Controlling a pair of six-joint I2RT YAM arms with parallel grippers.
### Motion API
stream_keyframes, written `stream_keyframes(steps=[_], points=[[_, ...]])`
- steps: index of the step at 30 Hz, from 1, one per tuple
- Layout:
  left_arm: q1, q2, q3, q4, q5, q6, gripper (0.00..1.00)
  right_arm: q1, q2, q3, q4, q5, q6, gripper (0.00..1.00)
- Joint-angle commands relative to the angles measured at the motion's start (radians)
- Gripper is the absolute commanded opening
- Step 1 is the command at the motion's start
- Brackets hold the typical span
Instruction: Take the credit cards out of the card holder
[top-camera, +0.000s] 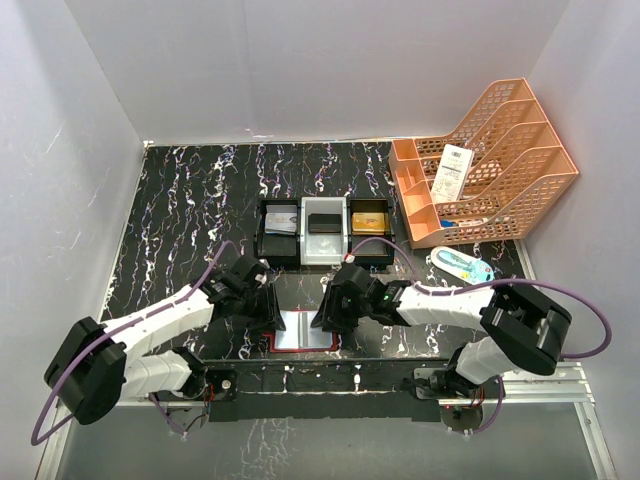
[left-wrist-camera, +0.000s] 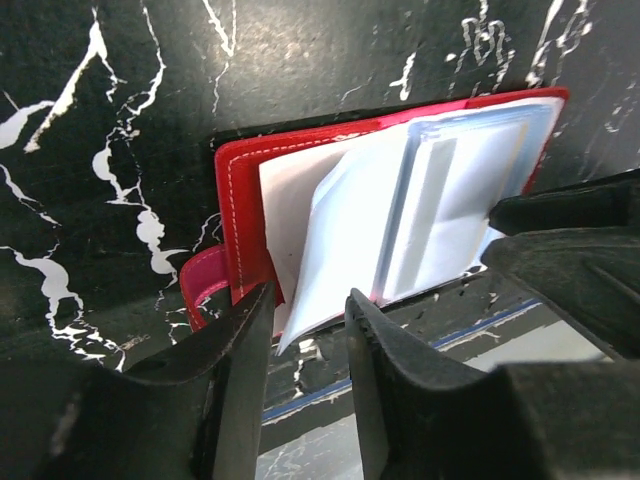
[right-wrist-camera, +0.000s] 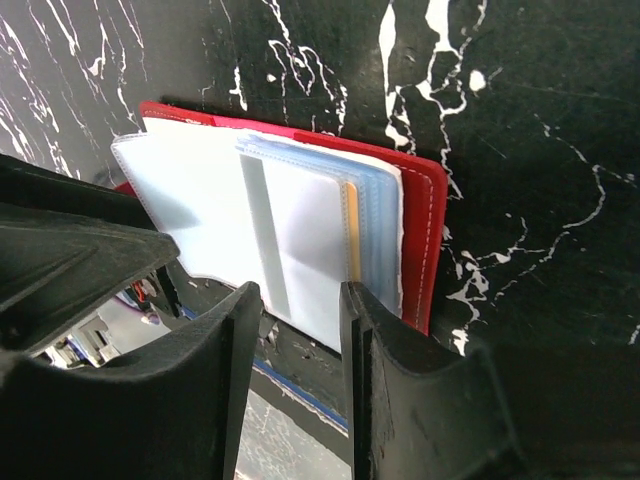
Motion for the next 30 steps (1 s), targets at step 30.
stream_keyframes(steps=[30], points=[[-0.051, 0.03, -0.08, 0.05, -0.033, -0.012, 0.08, 0.009, 0.03, 0.174, -0.205, 0.078, -0.07, 0.43]])
